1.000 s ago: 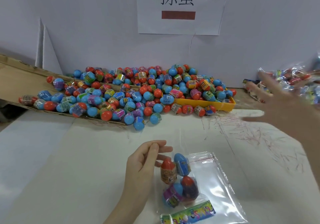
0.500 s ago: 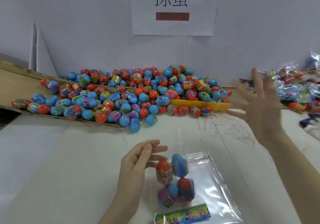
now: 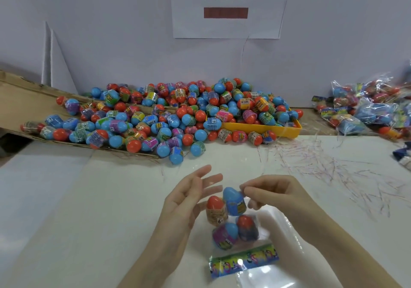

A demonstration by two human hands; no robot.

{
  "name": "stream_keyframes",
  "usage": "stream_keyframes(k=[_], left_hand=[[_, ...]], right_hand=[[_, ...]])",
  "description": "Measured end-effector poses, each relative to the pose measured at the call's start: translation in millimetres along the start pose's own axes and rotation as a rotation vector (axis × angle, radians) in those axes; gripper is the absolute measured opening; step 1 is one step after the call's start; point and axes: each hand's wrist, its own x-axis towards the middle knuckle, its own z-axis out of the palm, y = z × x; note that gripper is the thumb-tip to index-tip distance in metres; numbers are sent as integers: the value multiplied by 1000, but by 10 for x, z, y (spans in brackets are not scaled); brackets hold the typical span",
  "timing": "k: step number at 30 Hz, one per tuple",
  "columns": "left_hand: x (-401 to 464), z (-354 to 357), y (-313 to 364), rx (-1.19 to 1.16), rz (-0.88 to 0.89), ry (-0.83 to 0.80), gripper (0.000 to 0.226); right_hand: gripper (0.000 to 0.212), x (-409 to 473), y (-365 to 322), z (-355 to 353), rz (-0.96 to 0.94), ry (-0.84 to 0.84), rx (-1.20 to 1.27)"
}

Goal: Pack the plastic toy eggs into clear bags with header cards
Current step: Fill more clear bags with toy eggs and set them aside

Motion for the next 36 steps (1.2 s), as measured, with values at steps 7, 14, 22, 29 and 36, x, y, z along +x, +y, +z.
stream_keyframes(k=[7, 14, 22, 29, 36], left_hand=[[2, -16, -28, 11, -20, -10, 46], [-3, -11, -43, 9, -26, -27, 41], [1, -42, -47, 36, -85, 12, 49], [-21, -48, -31, 169, -32, 62, 16], [-28, -25, 14, 209, 23, 143, 25]], right_hand=[[13, -9, 93, -41, -1, 26, 10], [48, -5, 107, 40, 108, -58, -13], [25, -41, 76, -4, 88, -48, 111], [29, -63, 57, -42, 83, -70, 102], [28, -68, 34, -79, 42, -70, 50]])
